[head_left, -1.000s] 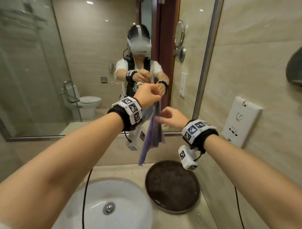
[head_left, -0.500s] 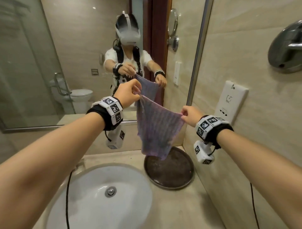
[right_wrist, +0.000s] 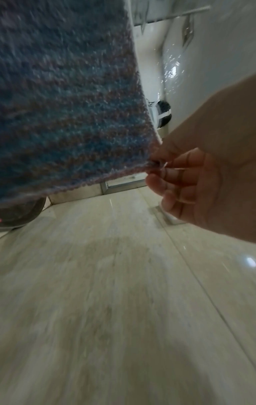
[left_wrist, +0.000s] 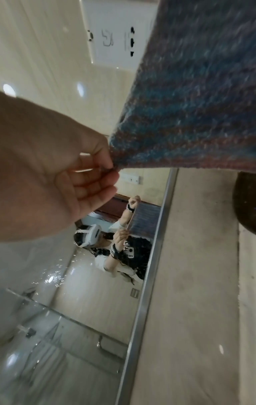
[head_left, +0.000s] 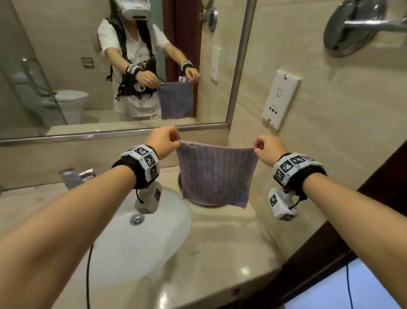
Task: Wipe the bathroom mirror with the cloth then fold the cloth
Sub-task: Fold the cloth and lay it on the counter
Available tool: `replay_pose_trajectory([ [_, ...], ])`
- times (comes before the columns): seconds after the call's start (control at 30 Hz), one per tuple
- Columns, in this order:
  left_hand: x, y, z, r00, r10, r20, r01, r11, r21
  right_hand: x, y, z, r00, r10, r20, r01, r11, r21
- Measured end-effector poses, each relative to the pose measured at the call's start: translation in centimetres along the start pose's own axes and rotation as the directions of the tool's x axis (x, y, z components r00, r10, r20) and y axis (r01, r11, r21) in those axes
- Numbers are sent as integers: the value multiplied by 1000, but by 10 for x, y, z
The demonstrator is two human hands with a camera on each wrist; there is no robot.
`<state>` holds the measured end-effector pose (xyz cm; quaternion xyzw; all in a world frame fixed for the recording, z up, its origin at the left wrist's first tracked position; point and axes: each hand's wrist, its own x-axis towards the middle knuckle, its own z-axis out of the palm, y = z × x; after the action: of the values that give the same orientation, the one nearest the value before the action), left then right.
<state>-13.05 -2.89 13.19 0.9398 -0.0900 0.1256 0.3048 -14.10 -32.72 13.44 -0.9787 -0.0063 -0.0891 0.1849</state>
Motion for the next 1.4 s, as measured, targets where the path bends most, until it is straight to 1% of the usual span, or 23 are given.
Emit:
replay_pose_trajectory([
  [0.1, -2, -4, 15, 1000, -22, 21, 20, 997, 70, 4, 9, 11, 995, 36, 93, -34, 999, -27],
  [0.17, 1, -7, 23, 999, -39, 19, 37, 995, 92, 10, 12, 17, 996, 49, 79, -48, 999, -14],
  [0.27, 3, -9, 31, 998, -64, -20, 66, 995, 78, 13, 16, 19, 999, 52, 3, -52, 998, 26],
  [0.37, -5, -10, 43, 999, -51, -11, 51, 998, 31, 4, 23, 20, 999, 22, 36, -22, 1000, 11],
  [0.43, -16, -15, 52, 998, -39, 44, 39, 999, 7, -8, 31, 26, 997, 10, 83, -9, 1000, -15],
  [0.53, -43, -25, 69, 981, -38, 192, 34, 999, 24, -35, 47, 47, 983, 29, 182, -21, 999, -43],
  [0.6, -68, -34, 84, 948, -10, 318, -2, 999, 37, -58, 59, 63, 955, 45, 293, -18, 995, -97],
  [0.63, -81, -38, 90, 922, -4, 387, -16, 999, 48, -71, 64, 70, 931, 59, 360, -15, 992, -126],
  [0.7, -111, -44, 101, 854, -6, 521, -43, 996, 82, -98, 74, 84, 856, 92, 509, 0, 984, -176],
  [0.77, -135, -51, 109, 785, 3, 619, -67, 994, 81, -121, 82, 99, 788, 106, 607, 19, 980, -196],
  [0.83, -152, -55, 115, 731, -6, 682, -82, 992, 97, -137, 87, 110, 768, 107, 631, 26, 980, -197],
  [0.87, -158, -56, 118, 717, -9, 697, -92, 990, 107, -143, 87, 112, 763, 114, 636, 25, 978, -206],
  [1.0, -170, -60, 132, 695, -23, 719, -59, 994, 88, -159, 84, 120, 723, 175, 668, -9, 970, -245],
  [1.03, -171, -62, 135, 695, -30, 719, -45, 995, 85, -161, 85, 124, 729, 176, 661, -8, 968, -249],
  [1.07, -171, -65, 138, 704, -36, 710, -28, 997, 78, -161, 87, 128, 749, 170, 640, -12, 970, -244],
  [1.1, -169, -67, 141, 725, -43, 688, -7, 998, 70, -160, 91, 133, 776, 164, 609, -27, 974, -227],
  [1.2, -161, -73, 151, 829, -95, 550, 95, 995, 29, -155, 99, 145, 855, 175, 488, -119, 982, -144],
  [1.27, -153, -75, 161, 875, -147, 462, 178, 984, -24, -147, 100, 150, 896, 192, 400, -162, 981, -109],
  [1.33, -142, -76, 172, 898, -185, 399, 220, 974, -45, -136, 99, 154, 918, 213, 335, -187, 976, -108],
  [1.4, -128, -75, 185, 910, -232, 342, 265, 963, -51, -123, 100, 160, 931, 230, 283, -211, 973, -97],
])
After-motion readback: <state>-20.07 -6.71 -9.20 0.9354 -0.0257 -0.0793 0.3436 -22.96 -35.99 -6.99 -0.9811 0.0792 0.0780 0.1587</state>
